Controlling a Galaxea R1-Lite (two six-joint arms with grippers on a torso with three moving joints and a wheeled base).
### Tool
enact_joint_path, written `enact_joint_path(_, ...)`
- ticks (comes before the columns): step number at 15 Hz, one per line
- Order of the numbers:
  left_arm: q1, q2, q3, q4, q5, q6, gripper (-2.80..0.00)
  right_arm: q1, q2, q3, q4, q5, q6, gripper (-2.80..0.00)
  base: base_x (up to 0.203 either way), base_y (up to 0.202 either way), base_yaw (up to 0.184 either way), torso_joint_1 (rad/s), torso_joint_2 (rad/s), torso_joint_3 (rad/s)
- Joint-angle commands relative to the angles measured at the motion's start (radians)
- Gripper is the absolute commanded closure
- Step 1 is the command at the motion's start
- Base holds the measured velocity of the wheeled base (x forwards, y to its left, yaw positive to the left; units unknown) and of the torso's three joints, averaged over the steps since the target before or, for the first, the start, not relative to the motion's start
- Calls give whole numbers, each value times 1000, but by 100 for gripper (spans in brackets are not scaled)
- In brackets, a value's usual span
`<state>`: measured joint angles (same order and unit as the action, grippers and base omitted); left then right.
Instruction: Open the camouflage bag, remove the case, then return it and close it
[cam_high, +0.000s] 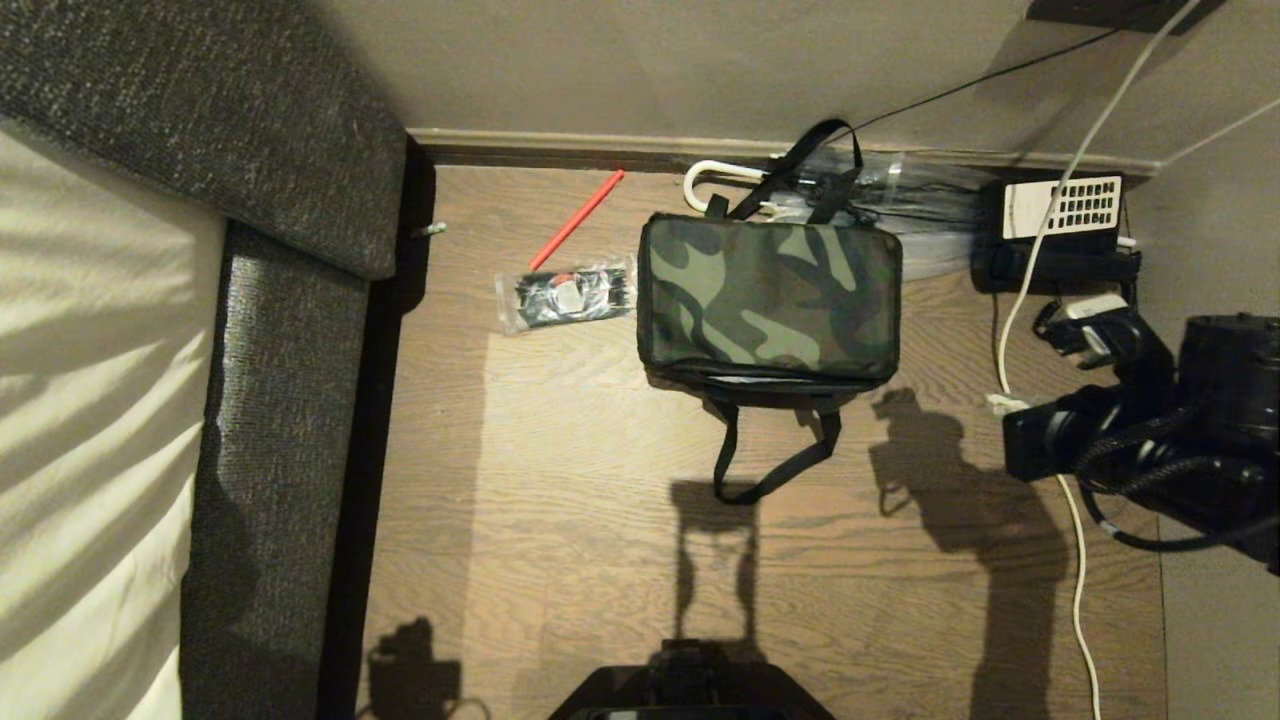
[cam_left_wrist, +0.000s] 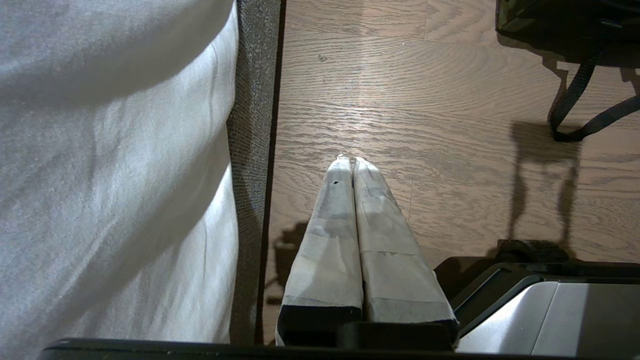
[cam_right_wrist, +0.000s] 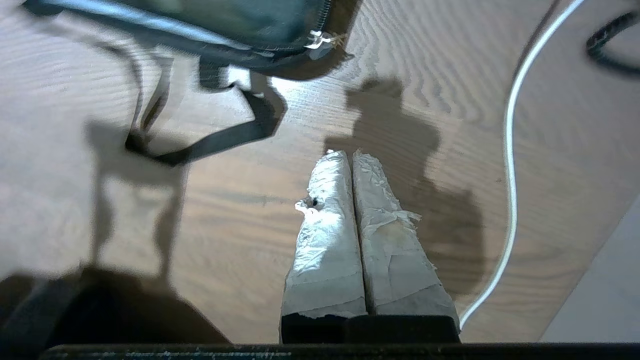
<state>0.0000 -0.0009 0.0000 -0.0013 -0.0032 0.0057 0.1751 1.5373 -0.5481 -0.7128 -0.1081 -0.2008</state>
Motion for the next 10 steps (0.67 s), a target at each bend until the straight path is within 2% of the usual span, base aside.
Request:
enact_joint_path(1, 0, 1, 3, 0, 0, 0, 0, 10, -194, 78, 19, -1, -47, 0, 0, 0, 0, 0, 0, 0)
enact_joint_path(3, 0, 1, 2, 0, 0, 0, 0, 13, -324, 124, 118, 1, -77, 0, 0, 0, 0, 0, 0, 0)
enact_joint_path(5, 0, 1, 2, 0, 0, 0, 0, 14, -450, 135, 298, 13, -59, 0, 0, 0, 0, 0, 0, 0)
enact_joint_path(7, 0, 1, 2, -2, 1, 2, 0, 15, -542, 139, 399, 5, -32, 0, 0, 0, 0, 0, 0, 0)
enact_joint_path(8, 0, 1, 2, 0, 0, 0, 0, 15, -560, 143, 443, -32, -24, 0, 0, 0, 0, 0, 0, 0)
enact_joint_path(10, 0, 1, 2, 0, 0, 0, 0, 16, -551, 121, 537, -53, -18, 0, 0, 0, 0, 0, 0, 0)
